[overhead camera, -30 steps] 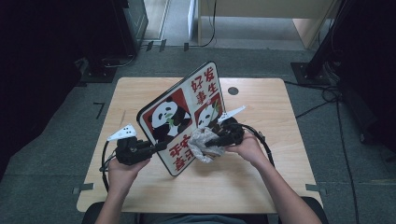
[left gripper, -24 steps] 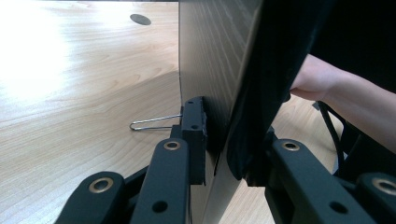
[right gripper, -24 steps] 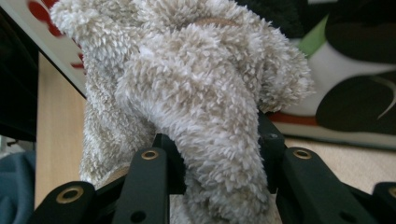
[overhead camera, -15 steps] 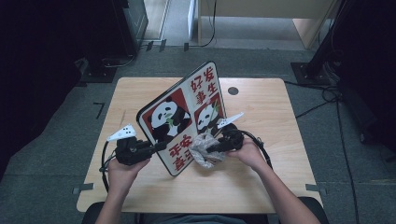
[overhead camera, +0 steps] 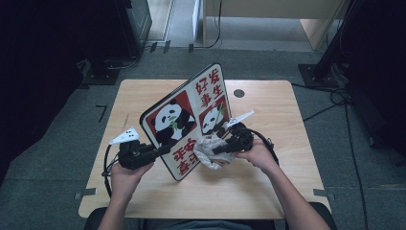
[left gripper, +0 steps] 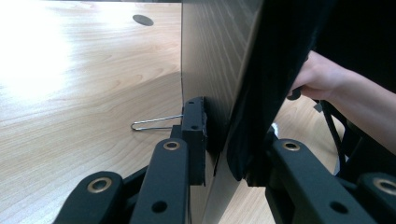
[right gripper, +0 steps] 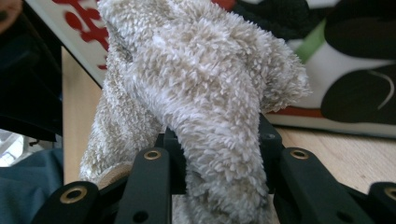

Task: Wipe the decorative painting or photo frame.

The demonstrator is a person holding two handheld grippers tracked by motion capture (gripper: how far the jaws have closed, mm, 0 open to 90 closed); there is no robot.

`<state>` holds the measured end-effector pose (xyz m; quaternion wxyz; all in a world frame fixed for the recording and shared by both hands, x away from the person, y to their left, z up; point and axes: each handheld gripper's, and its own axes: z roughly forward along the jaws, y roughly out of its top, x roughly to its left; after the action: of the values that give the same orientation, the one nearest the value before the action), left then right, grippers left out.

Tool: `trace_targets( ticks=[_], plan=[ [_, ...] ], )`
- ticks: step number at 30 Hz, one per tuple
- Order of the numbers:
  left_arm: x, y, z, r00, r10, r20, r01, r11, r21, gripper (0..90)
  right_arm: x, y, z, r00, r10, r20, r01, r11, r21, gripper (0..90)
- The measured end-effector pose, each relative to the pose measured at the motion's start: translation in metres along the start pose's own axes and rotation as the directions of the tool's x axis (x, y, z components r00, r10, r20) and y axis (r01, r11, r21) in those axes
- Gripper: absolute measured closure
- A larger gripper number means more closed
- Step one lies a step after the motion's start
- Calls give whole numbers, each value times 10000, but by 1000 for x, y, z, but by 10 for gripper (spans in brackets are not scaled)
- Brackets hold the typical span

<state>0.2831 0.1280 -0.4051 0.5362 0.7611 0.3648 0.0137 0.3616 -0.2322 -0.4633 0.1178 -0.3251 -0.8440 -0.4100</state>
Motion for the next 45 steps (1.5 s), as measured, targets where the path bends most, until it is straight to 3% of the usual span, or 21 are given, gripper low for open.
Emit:
trace_targets(
  ticks=[15,34,45],
  plan=[
    [1,-4,-7,9997,-145,-171,143,9998,-118,714,19,38,-29,9997,-52,-229,34,9971,-754,673],
    [-3,-7,-12,9991,-133,-410,130,9999,-75,772,62,111,-56,9932,-1164,-36,1156,9890,-921,673],
    [-2,-6,-12,9994,-51,-345,49,10000,-53,777,96,157,-73,9807,-1942,215,1953,9718,-1325,672]
  ],
)
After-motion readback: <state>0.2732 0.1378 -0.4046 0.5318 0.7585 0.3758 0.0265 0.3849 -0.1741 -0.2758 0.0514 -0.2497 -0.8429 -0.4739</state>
